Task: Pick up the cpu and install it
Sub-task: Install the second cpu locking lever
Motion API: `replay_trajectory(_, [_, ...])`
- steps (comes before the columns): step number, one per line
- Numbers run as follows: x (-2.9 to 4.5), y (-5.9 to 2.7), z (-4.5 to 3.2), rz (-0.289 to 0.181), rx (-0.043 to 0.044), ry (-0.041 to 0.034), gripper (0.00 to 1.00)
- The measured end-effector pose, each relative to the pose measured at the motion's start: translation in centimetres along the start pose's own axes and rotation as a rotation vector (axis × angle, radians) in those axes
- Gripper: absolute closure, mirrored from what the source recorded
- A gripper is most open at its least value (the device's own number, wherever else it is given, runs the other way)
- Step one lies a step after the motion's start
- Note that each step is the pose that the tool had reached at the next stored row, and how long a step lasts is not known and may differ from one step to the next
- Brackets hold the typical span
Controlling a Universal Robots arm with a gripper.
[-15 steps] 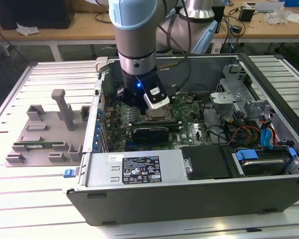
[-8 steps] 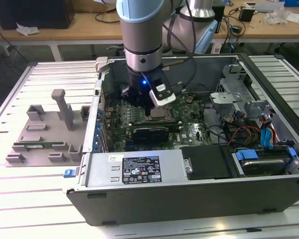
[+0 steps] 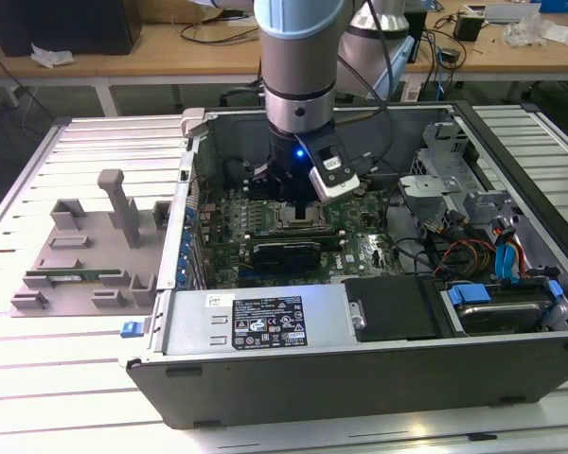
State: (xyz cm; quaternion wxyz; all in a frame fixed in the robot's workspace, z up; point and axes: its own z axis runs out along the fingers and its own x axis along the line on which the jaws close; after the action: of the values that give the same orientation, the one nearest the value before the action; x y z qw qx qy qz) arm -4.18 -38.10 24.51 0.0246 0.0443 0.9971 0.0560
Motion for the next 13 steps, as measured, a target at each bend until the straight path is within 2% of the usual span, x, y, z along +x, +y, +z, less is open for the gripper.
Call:
replay_trajectory(3, [-0.47, 0.48, 0.08, 0.002, 0.0055, -0.0008, 0.89])
replay_trajectory(4, [-0.61, 1.02, 0.15, 0.003, 0.0087, -0.0011, 0.89])
replay_trajectory(6, [-0.51, 2.43, 0.33, 0.003, 0.0097, -0.0012, 0.89])
replay_trajectory(7, [-0.49, 2.84, 0.39, 0.003, 0.0095, -0.0013, 0.89])
replay_trajectory(10, [-0.44, 3.51, 0.46, 0.003, 0.0096, -0.0012, 0.89])
replay_trajectory(13, [-0.44, 3.62, 0.47, 0.003, 0.0096, -0.0012, 0.89])
